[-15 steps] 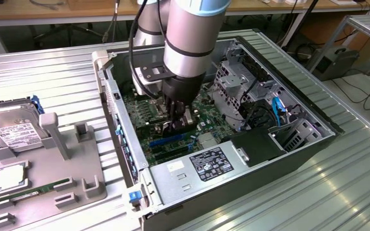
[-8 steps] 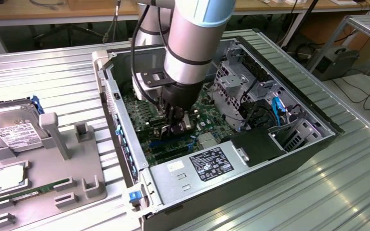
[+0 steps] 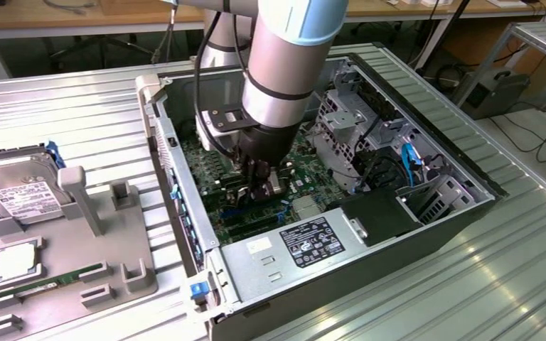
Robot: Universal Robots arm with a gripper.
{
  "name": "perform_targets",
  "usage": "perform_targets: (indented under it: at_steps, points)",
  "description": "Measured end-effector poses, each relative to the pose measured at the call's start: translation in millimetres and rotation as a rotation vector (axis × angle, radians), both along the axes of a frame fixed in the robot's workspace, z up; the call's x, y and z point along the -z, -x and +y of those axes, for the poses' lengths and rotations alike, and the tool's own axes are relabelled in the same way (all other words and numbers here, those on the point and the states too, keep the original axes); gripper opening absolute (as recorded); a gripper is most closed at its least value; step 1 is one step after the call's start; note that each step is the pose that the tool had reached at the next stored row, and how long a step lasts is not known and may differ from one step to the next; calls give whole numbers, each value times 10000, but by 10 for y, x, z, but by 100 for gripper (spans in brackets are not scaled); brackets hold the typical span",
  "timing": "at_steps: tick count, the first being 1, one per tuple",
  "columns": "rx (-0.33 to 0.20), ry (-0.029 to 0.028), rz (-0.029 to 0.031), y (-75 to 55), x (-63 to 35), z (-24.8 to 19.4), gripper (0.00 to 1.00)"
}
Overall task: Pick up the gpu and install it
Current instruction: 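Insert the gpu into the slot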
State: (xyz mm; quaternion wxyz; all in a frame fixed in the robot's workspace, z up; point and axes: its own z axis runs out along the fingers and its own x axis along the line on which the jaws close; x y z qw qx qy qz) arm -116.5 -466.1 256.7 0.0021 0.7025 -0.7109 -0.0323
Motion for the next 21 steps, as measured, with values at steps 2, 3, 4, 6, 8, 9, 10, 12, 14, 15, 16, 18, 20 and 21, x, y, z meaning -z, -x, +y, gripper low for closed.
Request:
perform_targets:
  at_steps: [2,3,4,6,8,9,10,12,14,15,16,18,20,21]
  points:
    - [0,-1,0,0,-50,0,34]
    - [0,0,0,0,-89,0,34]
    - [0,0,0,0,-141,0,34]
    - [-1,0,0,0,-222,0,34]
    - [-1,0,1,0,-251,0,34]
    - [-1,-2,0,0,-254,0,32]
    - [-1,-3,-1,0,-257,0,32]
    - [-2,-1,-3,-1,-269,1,25]
    - [-1,-1,-6,-1,-281,3,13]
    - [0,-3,-11,0,-282,5,11]
    - [1,-1,-16,2,-283,10,11]
    - [0,0,-44,5,-284,32,11]
    - [0,-1,-62,8,-284,44,11]
    - [0,-1,-63,9,-284,45,11]
